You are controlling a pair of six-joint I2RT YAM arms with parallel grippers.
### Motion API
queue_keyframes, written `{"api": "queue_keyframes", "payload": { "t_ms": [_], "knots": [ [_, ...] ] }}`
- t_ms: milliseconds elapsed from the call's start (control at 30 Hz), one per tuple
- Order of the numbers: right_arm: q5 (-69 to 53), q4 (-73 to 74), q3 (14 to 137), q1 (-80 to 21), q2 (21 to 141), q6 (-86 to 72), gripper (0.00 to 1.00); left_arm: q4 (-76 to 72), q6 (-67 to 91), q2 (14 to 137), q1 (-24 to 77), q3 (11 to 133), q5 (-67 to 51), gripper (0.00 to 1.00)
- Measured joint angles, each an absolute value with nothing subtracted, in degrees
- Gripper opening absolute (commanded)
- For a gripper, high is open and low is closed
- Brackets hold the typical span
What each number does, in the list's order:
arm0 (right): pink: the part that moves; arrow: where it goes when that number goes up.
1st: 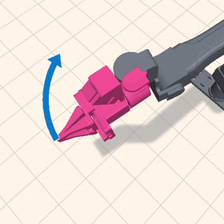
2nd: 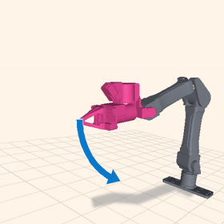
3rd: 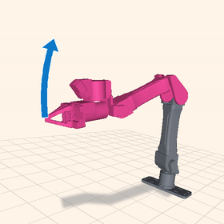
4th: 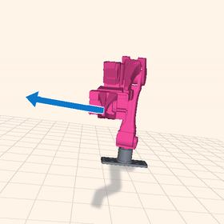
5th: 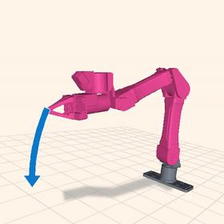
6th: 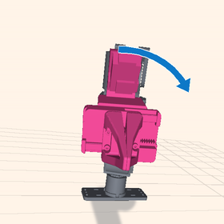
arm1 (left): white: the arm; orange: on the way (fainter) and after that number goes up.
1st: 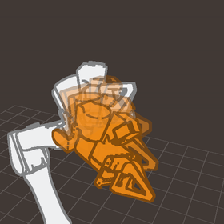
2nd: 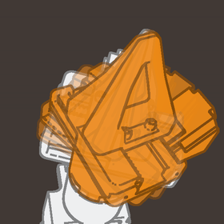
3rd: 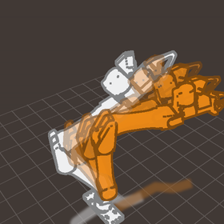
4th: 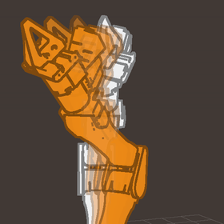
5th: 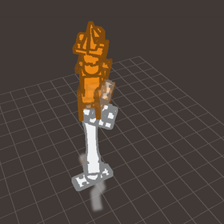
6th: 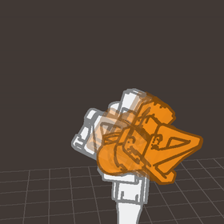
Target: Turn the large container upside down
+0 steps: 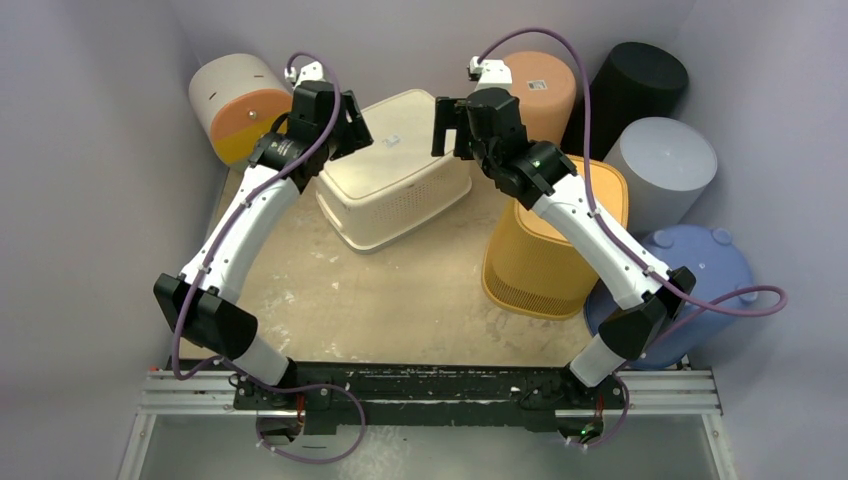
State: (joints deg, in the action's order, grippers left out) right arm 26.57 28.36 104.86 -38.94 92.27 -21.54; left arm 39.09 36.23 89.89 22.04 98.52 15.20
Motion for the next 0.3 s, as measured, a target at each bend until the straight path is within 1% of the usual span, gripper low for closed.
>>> {"api": "queue_keyframes", "payload": {
  "t_ms": [300],
  "knots": [
    [26.5, 28.16, 104.42, -38.94, 92.23, -21.5, 1.0, 39.09, 35.75, 89.89, 22.04, 98.52, 14.81, 0.68]
  ]
}}
